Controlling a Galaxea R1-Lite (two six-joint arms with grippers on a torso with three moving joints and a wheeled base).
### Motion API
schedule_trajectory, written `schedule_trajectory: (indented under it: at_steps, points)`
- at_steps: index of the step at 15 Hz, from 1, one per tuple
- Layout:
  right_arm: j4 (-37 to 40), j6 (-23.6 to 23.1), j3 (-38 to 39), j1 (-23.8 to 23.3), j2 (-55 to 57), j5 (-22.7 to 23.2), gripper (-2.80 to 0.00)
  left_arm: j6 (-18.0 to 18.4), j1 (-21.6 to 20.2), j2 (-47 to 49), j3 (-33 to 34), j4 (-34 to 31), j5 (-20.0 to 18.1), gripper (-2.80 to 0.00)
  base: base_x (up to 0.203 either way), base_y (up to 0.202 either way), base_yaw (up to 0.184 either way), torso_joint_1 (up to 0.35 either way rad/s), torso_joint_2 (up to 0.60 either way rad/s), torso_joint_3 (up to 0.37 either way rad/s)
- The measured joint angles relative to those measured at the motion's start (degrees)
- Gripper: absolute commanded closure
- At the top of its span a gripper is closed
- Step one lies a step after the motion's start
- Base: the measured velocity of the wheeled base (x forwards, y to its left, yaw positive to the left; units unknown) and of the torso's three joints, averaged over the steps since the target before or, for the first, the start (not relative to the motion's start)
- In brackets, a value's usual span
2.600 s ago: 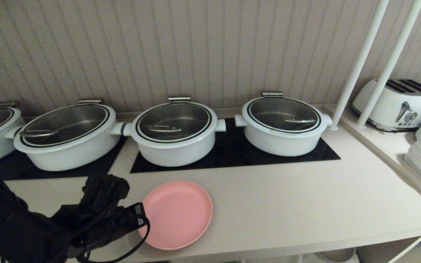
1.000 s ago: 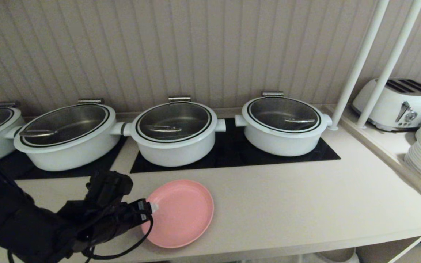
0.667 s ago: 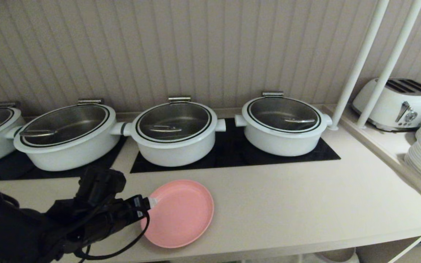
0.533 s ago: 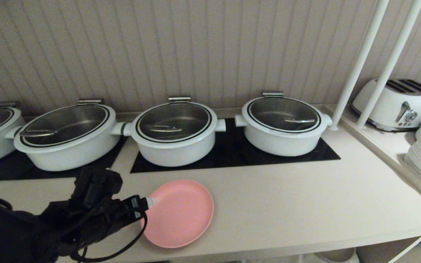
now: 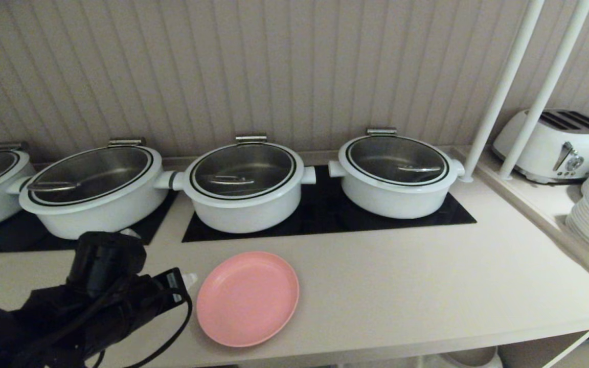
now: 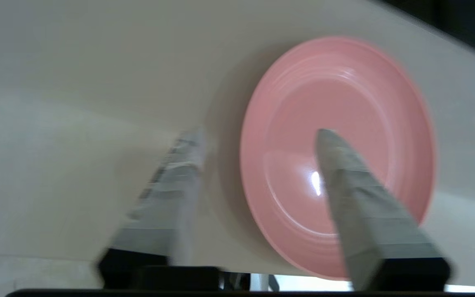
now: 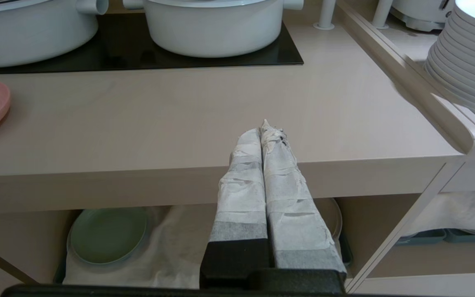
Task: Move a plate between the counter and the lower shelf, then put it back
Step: Pick up the plate
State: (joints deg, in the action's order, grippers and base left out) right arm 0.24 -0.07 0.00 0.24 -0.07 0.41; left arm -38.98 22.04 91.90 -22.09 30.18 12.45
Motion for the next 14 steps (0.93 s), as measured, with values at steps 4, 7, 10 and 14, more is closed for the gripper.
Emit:
schedule_trajectory:
  at_steps: [4,7,10,14]
  points:
    - [0.0,0.0,0.0,0.01,0.0,0.0,0.0,7.05,-0.31,-4.33,1.52,0.44,2.95,0.0,0.0,0.0,0.0,0.0,0.0,0.0]
    - [0.0,0.0,0.0,0.05,0.0,0.0,0.0,10.48,-0.41,-7.66,1.81,0.5,3.87,0.0,0.0,0.0,0.0,0.0,0.0,0.0]
    - [0.02,0.02,0.0,0.0,0.0,0.0,0.0,16.0,-0.49,-11.58,3.23,0.57,6.63,0.0,0.0,0.0,0.0,0.0,0.0,0.0]
    - [0.0,0.0,0.0,0.0,0.0,0.0,0.0,24.76,-0.27,-20.48,7.69,0.6,7.02,0.0,0.0,0.0,0.0,0.0,0.0,0.0]
